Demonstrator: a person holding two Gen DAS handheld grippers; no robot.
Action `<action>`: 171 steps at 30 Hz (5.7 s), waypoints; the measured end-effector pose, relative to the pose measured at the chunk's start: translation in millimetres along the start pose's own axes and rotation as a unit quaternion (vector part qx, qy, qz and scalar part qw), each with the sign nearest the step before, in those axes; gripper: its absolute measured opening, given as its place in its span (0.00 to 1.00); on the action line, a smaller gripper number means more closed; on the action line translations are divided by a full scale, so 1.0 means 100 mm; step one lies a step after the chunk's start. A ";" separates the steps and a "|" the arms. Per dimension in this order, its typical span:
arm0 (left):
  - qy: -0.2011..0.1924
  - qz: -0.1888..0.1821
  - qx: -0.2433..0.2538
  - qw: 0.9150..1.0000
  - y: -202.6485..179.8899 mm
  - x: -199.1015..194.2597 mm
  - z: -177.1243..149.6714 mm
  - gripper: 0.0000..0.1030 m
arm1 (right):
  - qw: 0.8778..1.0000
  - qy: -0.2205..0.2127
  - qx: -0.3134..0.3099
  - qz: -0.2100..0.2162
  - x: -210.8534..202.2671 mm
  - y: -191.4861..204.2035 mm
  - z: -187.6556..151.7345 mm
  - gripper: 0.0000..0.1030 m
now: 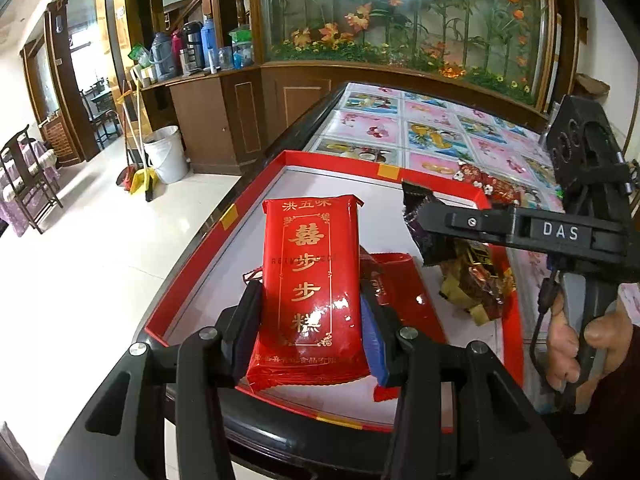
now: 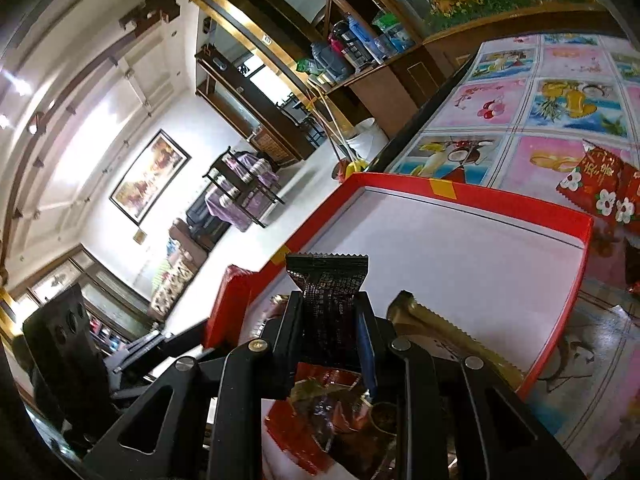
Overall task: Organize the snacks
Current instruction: 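Carry both items over the tray and open both tools to release them, then move both open tools away from the tray toward the loose snacks, then grasp the green candy packet with the left tool while the right tool grasps the pink Lotso packet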
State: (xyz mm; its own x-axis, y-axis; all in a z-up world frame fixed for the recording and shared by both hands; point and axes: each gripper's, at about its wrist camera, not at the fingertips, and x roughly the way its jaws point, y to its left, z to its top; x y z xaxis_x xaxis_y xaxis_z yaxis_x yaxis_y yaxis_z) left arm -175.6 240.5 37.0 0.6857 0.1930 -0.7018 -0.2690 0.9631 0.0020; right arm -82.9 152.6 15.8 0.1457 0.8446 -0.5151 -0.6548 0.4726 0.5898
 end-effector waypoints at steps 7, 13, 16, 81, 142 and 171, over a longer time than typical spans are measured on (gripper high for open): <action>0.005 0.022 0.000 1.000 0.06 0.04 -0.02 0.43 | 1.000 0.006 -0.016 -0.012 -0.01 0.01 -0.04 0.26; 0.003 0.041 0.006 0.999 0.08 0.05 -0.01 0.43 | 1.000 0.011 -0.018 -0.013 -0.01 0.02 -0.05 0.27; -0.008 0.068 0.024 0.997 0.05 0.02 0.00 0.43 | 1.000 0.010 -0.015 -0.013 -0.03 0.01 -0.05 0.29; -0.036 0.087 0.083 0.992 -0.49 -0.10 0.42 0.72 | 0.983 -0.150 0.076 -0.067 -1.45 -0.74 0.31 0.63; -0.013 -0.066 0.309 0.949 -3.58 0.80 1.09 0.78 | 0.865 -0.065 0.195 -0.459 -3.25 -2.70 -0.06 0.67; 0.058 -0.241 0.295 0.923 -4.55 1.51 1.08 0.39 | 0.890 -0.116 0.312 -0.312 -3.56 -2.96 -0.20 0.22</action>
State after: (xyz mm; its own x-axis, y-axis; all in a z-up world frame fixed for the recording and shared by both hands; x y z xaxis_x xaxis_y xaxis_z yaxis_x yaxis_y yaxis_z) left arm 123.7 -148.2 7.0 0.5437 -0.2729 -0.7937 0.4869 0.8728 0.0334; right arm 43.9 -292.6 12.3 0.5335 0.3632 -0.7639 0.1360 0.8545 0.5013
